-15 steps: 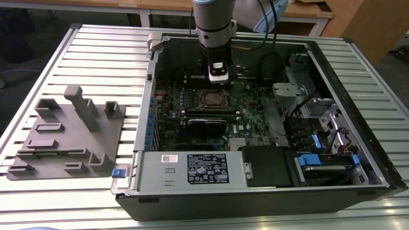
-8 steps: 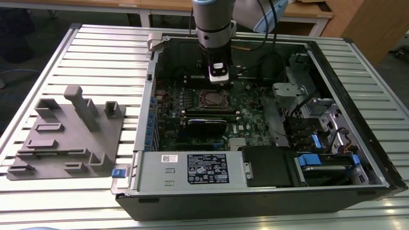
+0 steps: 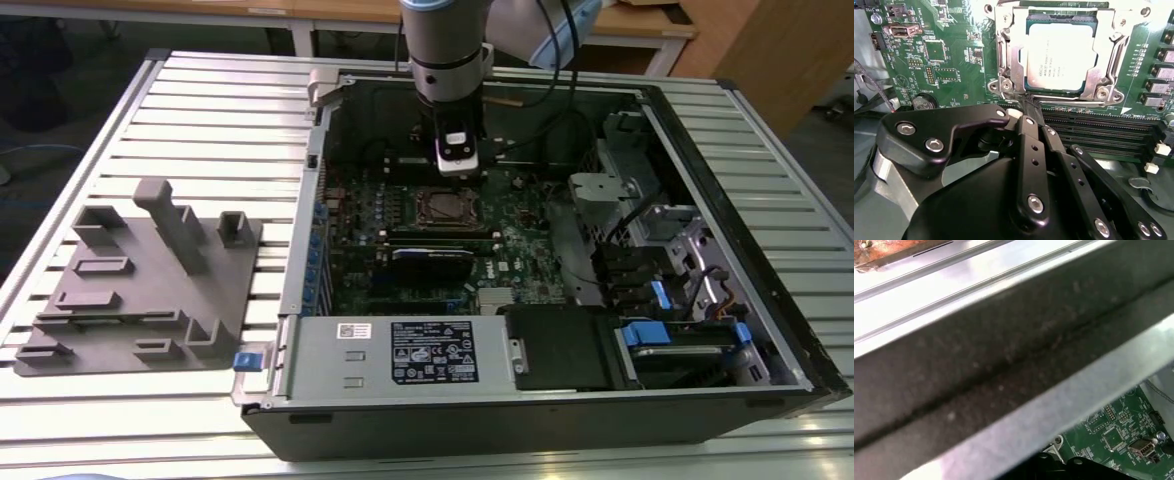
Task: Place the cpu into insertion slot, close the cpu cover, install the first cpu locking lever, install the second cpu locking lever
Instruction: 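Install the first cpu locking lever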
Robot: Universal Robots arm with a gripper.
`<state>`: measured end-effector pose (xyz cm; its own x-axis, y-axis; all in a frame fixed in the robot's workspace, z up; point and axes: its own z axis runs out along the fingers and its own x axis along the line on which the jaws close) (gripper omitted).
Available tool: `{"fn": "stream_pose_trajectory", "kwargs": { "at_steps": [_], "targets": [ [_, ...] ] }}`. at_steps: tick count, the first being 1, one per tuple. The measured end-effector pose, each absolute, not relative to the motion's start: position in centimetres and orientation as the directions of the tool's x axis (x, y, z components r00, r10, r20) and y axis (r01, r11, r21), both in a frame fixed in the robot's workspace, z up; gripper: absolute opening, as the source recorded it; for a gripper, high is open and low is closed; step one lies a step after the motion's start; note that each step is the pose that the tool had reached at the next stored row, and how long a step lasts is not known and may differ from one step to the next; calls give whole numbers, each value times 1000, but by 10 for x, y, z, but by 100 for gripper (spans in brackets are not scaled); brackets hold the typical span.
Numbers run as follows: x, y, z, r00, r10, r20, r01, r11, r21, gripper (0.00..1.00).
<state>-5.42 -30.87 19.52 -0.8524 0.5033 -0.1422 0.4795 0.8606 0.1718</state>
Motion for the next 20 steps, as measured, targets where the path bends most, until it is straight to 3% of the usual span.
{"fn": "stream_pose_trajectory", "kwargs": {
  "at_steps": [20],
  "targets": [
    [-53, -308, 194, -852, 503, -145, 479, 861, 168, 11]
  ]
}}
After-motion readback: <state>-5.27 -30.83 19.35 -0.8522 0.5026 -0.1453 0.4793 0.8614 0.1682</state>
